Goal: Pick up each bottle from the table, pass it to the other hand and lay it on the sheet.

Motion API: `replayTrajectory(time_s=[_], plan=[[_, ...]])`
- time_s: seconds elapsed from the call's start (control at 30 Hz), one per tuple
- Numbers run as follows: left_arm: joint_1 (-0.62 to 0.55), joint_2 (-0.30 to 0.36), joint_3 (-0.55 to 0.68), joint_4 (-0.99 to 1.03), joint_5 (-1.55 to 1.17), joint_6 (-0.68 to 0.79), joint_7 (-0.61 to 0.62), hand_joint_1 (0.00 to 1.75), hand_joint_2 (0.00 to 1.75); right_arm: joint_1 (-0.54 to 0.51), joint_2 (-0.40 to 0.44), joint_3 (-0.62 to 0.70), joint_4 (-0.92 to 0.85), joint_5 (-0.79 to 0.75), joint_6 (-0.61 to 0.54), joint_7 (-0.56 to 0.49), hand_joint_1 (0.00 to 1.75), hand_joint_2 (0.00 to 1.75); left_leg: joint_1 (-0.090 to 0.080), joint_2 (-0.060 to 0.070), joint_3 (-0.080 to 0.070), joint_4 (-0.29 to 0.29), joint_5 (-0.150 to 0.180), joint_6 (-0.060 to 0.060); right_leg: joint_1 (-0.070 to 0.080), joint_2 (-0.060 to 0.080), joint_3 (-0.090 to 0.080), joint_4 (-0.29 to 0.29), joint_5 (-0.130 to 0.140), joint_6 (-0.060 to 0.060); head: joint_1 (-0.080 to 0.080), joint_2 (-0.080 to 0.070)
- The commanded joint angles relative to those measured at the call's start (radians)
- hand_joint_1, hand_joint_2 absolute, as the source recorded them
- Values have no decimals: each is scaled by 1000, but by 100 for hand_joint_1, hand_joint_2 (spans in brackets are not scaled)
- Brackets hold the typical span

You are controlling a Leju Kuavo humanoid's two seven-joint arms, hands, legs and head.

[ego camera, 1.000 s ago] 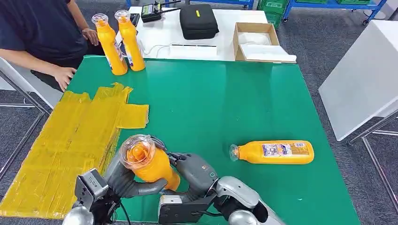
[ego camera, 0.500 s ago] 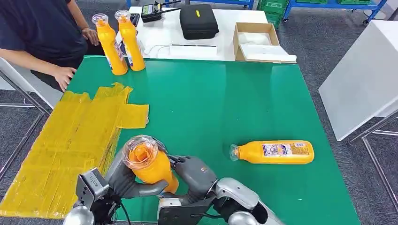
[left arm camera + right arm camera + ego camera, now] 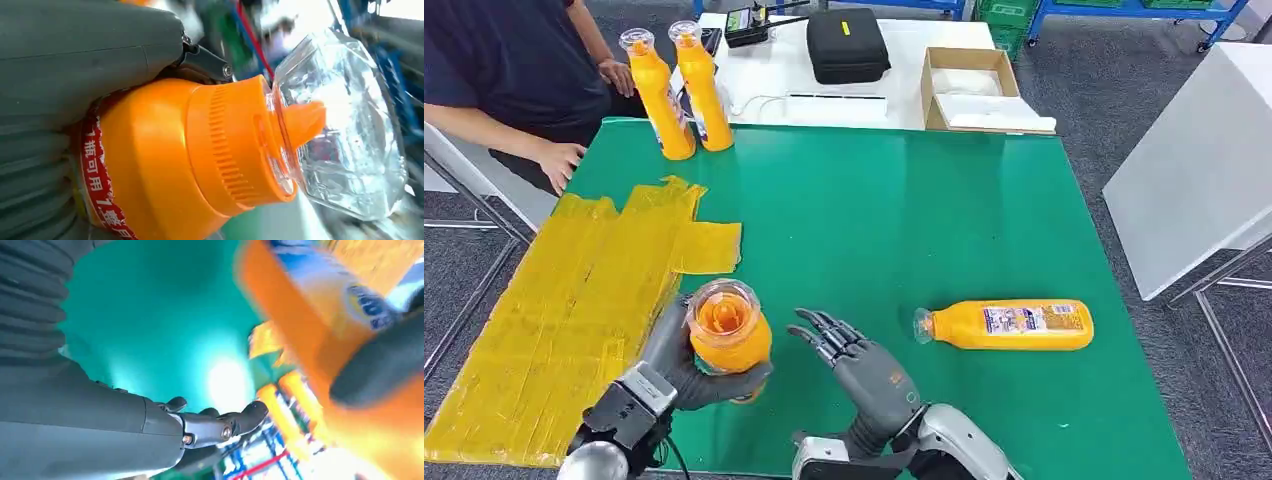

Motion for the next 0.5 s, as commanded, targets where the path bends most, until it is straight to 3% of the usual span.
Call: replayTrajectory(time_s=[0.03, 0.07, 0.13, 0.23, 0.5], plan=[[32, 95, 58, 83, -370, 211, -51, 175, 175, 160, -102, -156, -187, 99, -57, 1, 0, 0, -1, -2, 3, -2, 0, 1, -1, -2, 3, -1, -1, -2, 0, 0], [48, 132, 54, 96, -526, 306, -45, 175, 175, 196, -90, -175, -214, 118, -92, 12, 0, 0, -1, 0, 2, -1, 0, 1, 0, -1, 2, -1, -1, -1, 0, 0], [52, 208, 39, 167, -783, 455, -18, 175, 175, 184, -171, -212, -260, 100, -102, 56, 0, 0, -1, 0, 2, -1, 0, 1, -1, 0, 1, 0, -1, -1, 0, 0], [12, 290, -18, 305, -900, 535, -27, 175, 175, 146, -256, -347, -259, -14, -5, 41, 0, 0, -2, 0, 5, -3, 1, 2, -1, -1, 4, -2, 0, -2, 0, 0], [-40, 303, -82, 511, -972, 530, -1, 175, 175, 167, -295, -440, -234, -91, 114, 27, 0, 0, -1, -1, 3, -2, 2, 2, -1, -1, 3, -2, 1, -1, 0, 0]])
